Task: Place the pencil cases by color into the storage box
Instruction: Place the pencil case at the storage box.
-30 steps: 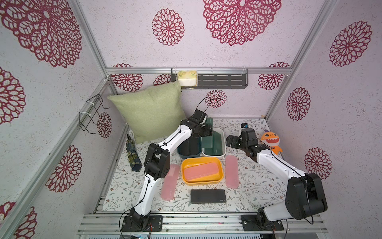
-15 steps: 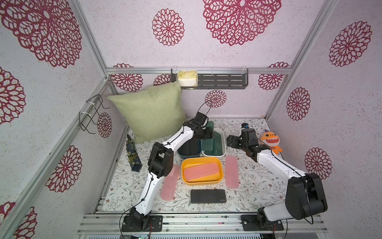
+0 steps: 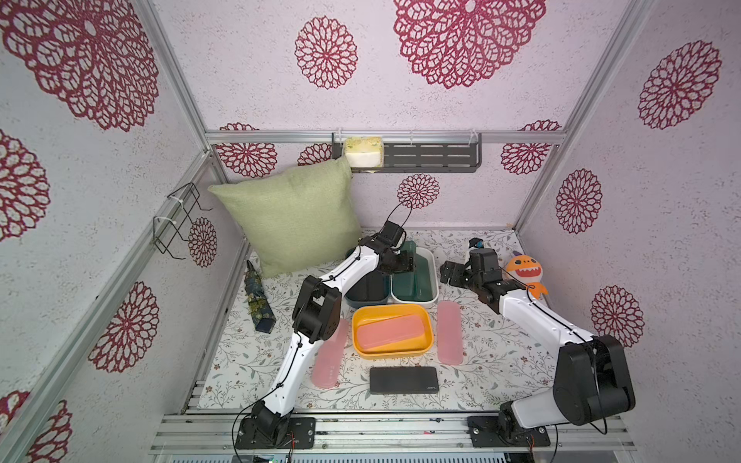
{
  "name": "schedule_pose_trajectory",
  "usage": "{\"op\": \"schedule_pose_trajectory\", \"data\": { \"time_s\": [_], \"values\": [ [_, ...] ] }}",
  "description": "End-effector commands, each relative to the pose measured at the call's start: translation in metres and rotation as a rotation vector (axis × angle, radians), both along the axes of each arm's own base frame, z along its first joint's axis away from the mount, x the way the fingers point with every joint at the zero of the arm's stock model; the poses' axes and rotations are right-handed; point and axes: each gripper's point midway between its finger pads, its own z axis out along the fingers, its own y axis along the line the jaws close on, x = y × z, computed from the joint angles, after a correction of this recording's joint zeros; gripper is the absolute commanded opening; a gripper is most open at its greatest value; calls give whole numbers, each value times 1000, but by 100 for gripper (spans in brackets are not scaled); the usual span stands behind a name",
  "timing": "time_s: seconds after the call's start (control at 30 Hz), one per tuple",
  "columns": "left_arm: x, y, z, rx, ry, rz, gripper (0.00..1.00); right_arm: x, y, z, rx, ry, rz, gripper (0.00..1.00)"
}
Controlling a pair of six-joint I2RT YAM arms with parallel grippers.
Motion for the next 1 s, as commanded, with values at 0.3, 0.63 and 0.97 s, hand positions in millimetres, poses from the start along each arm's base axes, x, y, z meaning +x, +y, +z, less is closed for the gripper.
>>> {"op": "schedule_pose_trajectory", "data": {
  "time_s": [0.3,0.63,0.97],
  "values": [
    [-1,3,-10,36,22,13,83,1,-1,6,24,-24,-1,95],
    [-1,3,-13,36,34,19,87,0,-1,6,24,-25,0,95],
    [5,10,15,55,-17,56,89,1,0,6,25,-24,7,95]
  ]
}}
